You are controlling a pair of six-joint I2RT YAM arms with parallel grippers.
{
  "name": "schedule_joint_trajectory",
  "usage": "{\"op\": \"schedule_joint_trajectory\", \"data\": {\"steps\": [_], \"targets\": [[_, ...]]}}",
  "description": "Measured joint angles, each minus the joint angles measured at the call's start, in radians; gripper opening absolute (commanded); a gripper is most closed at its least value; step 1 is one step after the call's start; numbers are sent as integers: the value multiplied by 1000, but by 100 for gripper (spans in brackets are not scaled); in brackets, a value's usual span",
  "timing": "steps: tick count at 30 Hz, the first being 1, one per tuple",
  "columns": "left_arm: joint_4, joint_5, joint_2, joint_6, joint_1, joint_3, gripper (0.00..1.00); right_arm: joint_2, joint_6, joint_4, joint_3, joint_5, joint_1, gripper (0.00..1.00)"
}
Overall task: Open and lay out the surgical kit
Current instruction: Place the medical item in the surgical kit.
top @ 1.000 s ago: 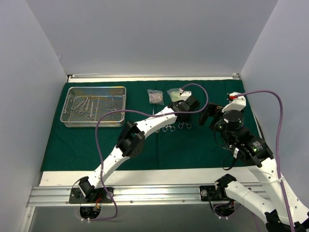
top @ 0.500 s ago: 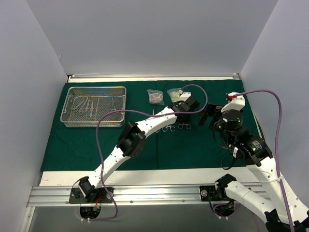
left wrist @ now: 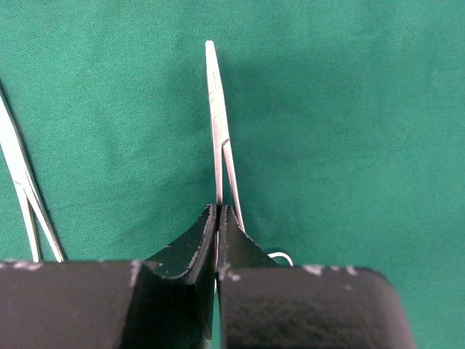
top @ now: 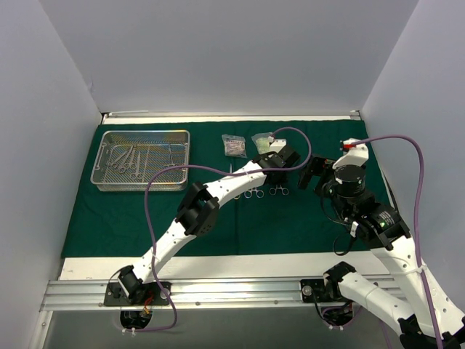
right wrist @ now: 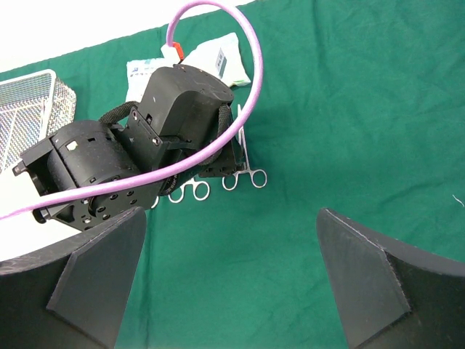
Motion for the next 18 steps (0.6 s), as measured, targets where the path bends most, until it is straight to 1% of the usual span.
{"op": "schedule_joint_trajectory", "data": {"steps": [1, 5, 6, 10, 13, 18], "targets": [[0, 0, 0, -1, 0, -2, 8, 0, 0, 0, 0, 0, 0, 98], [-1, 0, 0, -2, 0, -4, 13, -2, 0, 0, 0, 0, 0, 98], [-1, 0, 0, -2, 0, -4, 16, -2, 0, 0, 0, 0, 0, 98], [-1, 0, 0, 2, 0, -6, 22, -3, 0, 0, -1, 0, 0, 98], [2, 1, 0, 7, -1, -11, 29, -4, -1, 0, -1, -1, 0, 98], [10, 0, -1, 14, -1, -14, 30, -5, -1, 0, -1, -1, 0, 98]]}}
